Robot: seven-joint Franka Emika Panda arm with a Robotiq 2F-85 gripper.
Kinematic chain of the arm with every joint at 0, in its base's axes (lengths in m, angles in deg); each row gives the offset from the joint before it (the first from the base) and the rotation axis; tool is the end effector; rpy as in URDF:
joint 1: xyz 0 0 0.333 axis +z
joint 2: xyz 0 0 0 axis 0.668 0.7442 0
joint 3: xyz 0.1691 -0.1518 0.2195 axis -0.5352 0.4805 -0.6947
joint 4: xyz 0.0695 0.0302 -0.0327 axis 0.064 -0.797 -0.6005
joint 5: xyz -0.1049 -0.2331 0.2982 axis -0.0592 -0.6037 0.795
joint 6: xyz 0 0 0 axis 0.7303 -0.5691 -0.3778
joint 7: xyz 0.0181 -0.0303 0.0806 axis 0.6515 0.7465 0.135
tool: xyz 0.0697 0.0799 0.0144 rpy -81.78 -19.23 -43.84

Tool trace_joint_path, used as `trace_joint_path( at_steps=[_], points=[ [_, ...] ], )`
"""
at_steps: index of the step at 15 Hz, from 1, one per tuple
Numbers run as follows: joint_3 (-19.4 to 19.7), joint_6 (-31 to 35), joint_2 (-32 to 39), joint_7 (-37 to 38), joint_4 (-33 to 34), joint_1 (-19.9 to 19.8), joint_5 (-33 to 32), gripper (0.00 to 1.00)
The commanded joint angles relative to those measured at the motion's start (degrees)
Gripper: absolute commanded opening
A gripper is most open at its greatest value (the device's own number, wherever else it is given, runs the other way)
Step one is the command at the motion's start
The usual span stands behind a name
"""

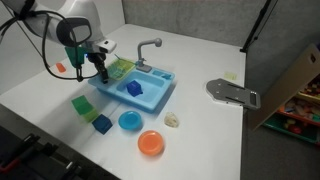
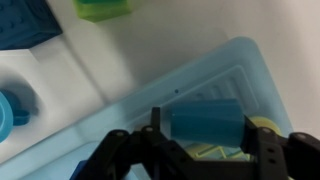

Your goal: Put the small blue cup inside the sink

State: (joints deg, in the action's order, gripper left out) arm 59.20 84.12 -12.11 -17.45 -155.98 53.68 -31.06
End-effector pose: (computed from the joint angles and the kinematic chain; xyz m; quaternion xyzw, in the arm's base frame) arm 0.5637 0.0845 0.1298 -0.9603 0.2760 0.0304 0.0275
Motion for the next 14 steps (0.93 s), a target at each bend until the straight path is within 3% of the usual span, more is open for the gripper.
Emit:
trace_joint_path(
  at_steps=[1, 6, 9, 10, 11, 14],
  points=[
    [-0.1, 1.1, -1.8, 0.5, -2.0, -0.4, 0.5, 0.4],
    [-1.0, 3.5, -4.8, -1.2, -5.4, -2.5, 2.6, 0.04],
    [-2.1, 4.0, -7.5, -3.2, -8.0, -5.6, 5.6, 0.07],
    [-2.5, 3.9, -8.3, -4.0, -8.7, -6.9, 6.8, 0.0],
    [-3.0, 3.7, -9.1, -5.1, -9.3, -8.3, 8.2, 0.04],
    [-4.7, 3.0, -10.4, -9.7, -10.4, -13.1, 12.8, 0.05]
  ],
)
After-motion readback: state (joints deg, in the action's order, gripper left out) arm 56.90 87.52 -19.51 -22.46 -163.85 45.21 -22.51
